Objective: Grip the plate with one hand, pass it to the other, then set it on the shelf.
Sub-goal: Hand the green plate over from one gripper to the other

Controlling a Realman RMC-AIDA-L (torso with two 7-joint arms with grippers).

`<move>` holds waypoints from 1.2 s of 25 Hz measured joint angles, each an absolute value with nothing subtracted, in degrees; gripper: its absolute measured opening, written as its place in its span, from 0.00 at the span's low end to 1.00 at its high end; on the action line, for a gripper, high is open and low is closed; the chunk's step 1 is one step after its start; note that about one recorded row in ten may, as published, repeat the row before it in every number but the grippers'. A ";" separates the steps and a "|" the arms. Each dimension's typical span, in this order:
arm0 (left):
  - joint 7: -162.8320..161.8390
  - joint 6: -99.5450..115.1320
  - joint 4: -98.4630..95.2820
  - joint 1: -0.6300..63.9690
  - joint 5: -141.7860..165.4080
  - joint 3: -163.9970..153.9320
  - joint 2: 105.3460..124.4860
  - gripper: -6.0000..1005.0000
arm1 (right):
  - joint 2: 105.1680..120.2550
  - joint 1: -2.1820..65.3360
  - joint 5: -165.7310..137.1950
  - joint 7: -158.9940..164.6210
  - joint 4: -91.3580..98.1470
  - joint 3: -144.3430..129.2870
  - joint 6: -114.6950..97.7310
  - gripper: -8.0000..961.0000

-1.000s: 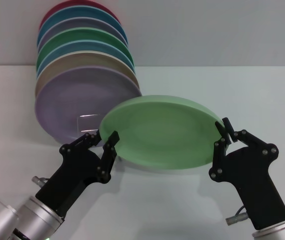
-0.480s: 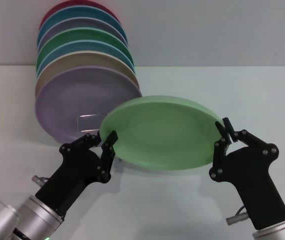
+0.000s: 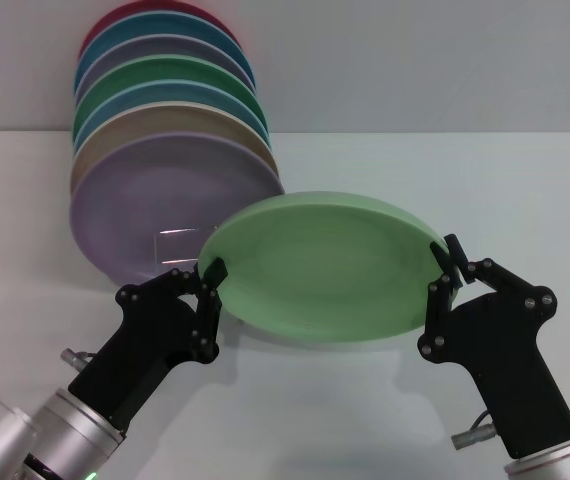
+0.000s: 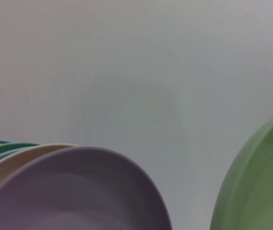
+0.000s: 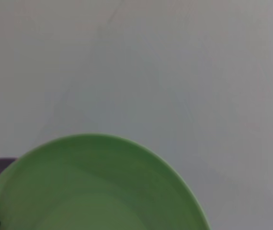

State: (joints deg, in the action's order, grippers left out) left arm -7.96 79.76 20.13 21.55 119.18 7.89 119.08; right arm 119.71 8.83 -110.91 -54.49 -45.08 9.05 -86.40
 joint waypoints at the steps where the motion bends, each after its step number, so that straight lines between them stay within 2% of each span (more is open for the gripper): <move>1: -7.79 79.76 20.13 21.55 119.17 7.90 119.09 0.09 | 119.71 8.85 -110.91 -54.49 -45.09 9.05 -86.40 0.06; 5: -4.78 79.79 20.54 21.44 119.14 7.92 119.07 0.05 | 119.71 8.92 -110.89 -54.49 -44.90 9.06 -86.44 0.06; 22: -3.82 80.23 20.93 20.88 118.92 9.31 119.00 0.05 | 119.44 10.45 -110.91 -54.50 -43.75 9.01 -86.38 0.07; 27: -3.77 80.98 20.92 20.23 118.92 11.00 118.92 0.05 | 119.33 9.77 -111.08 -54.46 -44.68 8.99 -87.08 0.25; 30: -3.71 82.63 20.91 19.36 118.90 12.86 118.77 0.05 | 119.28 9.18 -111.19 -54.41 -45.09 7.75 -88.78 0.43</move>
State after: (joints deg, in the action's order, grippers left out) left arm -3.71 82.63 20.91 19.36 118.90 12.85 118.77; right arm 119.28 9.18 -111.19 -54.41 -45.09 7.75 -88.78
